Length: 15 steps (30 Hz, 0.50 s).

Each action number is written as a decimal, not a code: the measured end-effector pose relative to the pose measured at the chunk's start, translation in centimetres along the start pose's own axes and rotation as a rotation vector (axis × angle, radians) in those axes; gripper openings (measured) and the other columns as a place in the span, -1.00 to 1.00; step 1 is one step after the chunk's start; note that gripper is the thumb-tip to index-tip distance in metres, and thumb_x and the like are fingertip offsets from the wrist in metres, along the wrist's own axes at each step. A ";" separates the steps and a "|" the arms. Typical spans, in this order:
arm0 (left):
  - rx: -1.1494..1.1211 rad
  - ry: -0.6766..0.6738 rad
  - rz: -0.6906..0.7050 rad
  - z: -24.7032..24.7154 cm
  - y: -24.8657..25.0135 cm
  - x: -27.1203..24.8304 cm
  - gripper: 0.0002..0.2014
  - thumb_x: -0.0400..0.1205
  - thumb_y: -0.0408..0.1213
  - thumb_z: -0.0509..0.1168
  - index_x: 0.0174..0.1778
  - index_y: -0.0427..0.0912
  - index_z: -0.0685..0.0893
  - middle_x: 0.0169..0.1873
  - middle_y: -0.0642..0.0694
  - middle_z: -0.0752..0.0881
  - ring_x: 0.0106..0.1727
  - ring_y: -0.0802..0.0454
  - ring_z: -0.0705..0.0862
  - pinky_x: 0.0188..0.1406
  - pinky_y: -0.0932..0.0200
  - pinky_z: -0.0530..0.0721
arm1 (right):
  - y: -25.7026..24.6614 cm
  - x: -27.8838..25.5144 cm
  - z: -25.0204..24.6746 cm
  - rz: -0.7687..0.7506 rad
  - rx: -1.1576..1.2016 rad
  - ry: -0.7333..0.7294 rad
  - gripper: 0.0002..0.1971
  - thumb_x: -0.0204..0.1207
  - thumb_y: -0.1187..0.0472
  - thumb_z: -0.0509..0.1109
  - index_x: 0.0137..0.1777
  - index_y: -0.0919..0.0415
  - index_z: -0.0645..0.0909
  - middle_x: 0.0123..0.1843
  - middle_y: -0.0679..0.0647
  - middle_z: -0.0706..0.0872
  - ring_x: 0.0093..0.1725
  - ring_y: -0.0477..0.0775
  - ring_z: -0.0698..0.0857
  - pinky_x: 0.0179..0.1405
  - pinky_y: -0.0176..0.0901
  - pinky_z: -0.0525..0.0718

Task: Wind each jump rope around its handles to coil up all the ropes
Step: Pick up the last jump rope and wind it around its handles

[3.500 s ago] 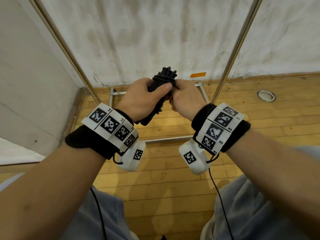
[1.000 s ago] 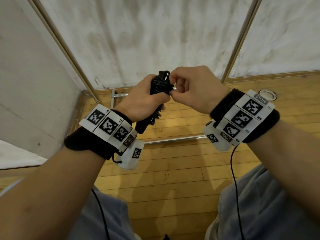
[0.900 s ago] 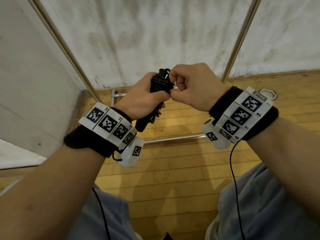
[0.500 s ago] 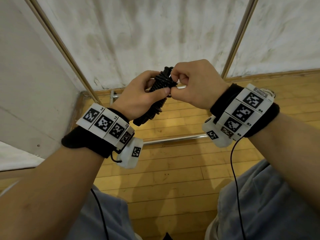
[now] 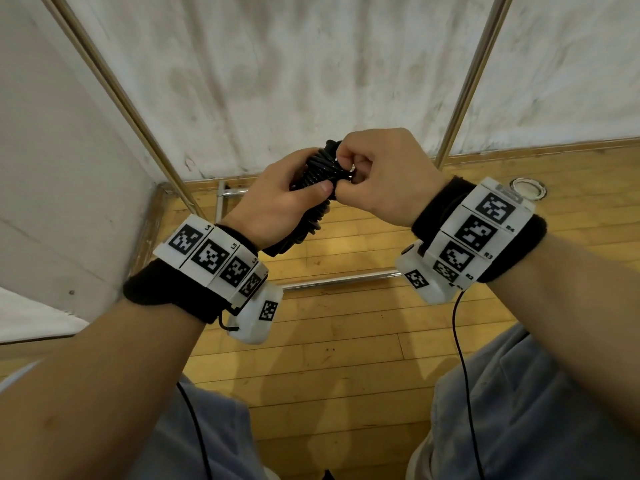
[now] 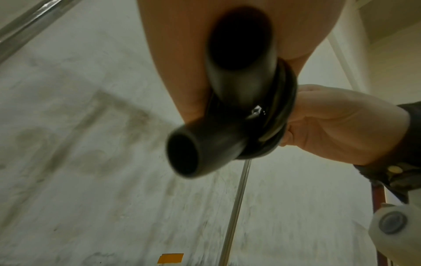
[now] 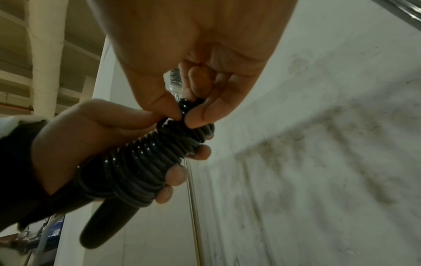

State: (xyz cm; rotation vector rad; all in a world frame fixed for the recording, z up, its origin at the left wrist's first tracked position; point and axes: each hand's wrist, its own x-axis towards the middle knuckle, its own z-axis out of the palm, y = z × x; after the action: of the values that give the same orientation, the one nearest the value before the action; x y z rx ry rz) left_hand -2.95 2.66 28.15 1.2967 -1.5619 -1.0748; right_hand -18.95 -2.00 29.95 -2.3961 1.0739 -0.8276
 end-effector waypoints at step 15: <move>0.023 -0.003 0.002 0.5 0.6 0.1 -0.60 0.69 -0.44 0.23 0.45 -0.14 0.44 -0.20 -0.17 0.67 -0.30 0.07 0.71 -0.45 0.21 0.66 | 0.2 -0.6 -0.9 -0.014 -0.014 0.101 -0.84 0.28 0.29 0.43 -0.36 0.16 0.47 -0.53 -0.23 0.30 -0.49 -0.22 0.32 -0.41 -0.34 0.35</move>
State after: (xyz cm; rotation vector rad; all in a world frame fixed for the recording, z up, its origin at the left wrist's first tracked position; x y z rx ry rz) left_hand -3.60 2.68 28.56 1.3098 -1.5816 -1.0603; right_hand -19.97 -1.76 30.36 -2.3983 1.1053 -0.9578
